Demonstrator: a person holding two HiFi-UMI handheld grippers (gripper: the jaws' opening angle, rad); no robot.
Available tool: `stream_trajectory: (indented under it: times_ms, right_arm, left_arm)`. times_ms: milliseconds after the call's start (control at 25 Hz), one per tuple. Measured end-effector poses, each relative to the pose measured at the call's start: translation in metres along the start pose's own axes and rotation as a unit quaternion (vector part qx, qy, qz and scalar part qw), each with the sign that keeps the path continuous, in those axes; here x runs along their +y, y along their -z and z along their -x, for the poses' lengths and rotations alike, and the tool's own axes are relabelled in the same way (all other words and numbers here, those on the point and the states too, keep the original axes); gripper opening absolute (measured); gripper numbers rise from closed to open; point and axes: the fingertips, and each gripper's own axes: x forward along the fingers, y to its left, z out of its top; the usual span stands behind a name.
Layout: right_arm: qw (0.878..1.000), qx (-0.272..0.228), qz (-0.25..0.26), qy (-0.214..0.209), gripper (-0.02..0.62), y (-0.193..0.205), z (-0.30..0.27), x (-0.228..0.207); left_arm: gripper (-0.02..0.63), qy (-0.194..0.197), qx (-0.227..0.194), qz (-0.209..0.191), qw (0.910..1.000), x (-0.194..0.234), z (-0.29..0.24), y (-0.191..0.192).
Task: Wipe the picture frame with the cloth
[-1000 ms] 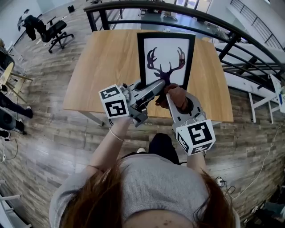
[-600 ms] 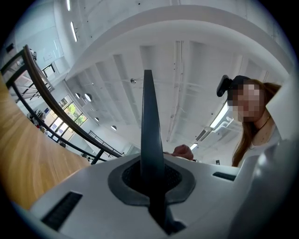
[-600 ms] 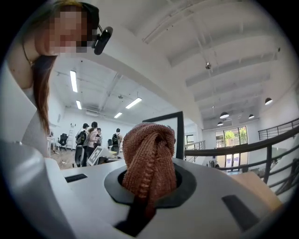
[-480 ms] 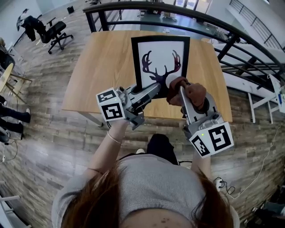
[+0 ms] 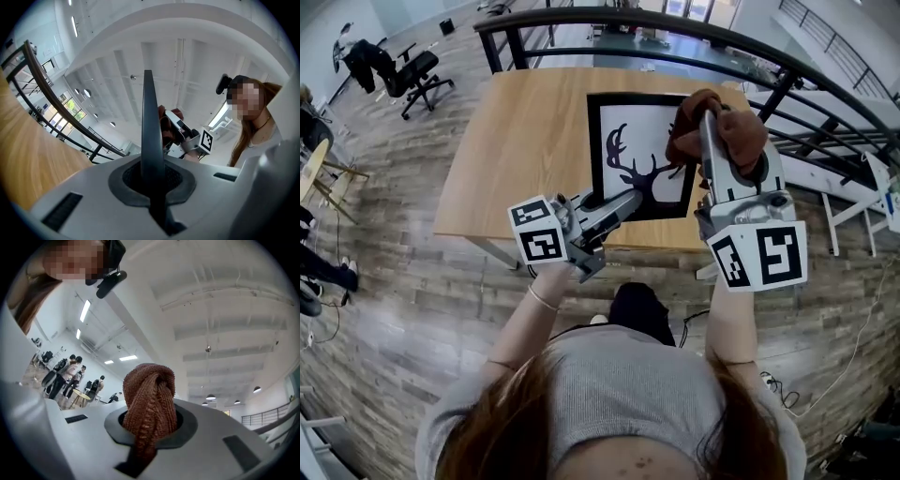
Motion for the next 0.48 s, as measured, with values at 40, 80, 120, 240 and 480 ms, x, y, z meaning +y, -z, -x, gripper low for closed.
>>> stream_trajectory:
  times_ms: [40, 80, 120, 240, 480]
  right_arm:
    - [1.000, 0.003, 0.022, 0.006, 0.046, -0.001, -0.007, -0.001]
    - [0.999, 0.009, 0.046, 0.014, 0.046, -0.001, -0.013, -0.003]
    - [0.997, 0.015, 0.067, 0.021, 0.046, 0.001, -0.018, -0.004]
    - [0.995, 0.028, 0.087, 0.029, 0.046, 0.013, -0.024, -0.007]
    - [0.992, 0.061, 0.106, 0.027, 0.046, 0.028, -0.017, -0.002]
  left_arm:
    - [0.017, 0.002, 0.002, 0.000, 1.0000, 0.000, 0.000, 0.000]
    - [0.017, 0.003, 0.003, -0.001, 1.0000, -0.001, 0.000, -0.001]
    - [0.017, 0.004, 0.003, -0.001, 1.0000, -0.001, 0.000, -0.001]
    - [0.017, 0.010, -0.003, 0.004, 0.9999, -0.001, -0.001, -0.002]
    - [0.017, 0.011, -0.007, 0.003, 0.9999, -0.005, 0.000, -0.003]
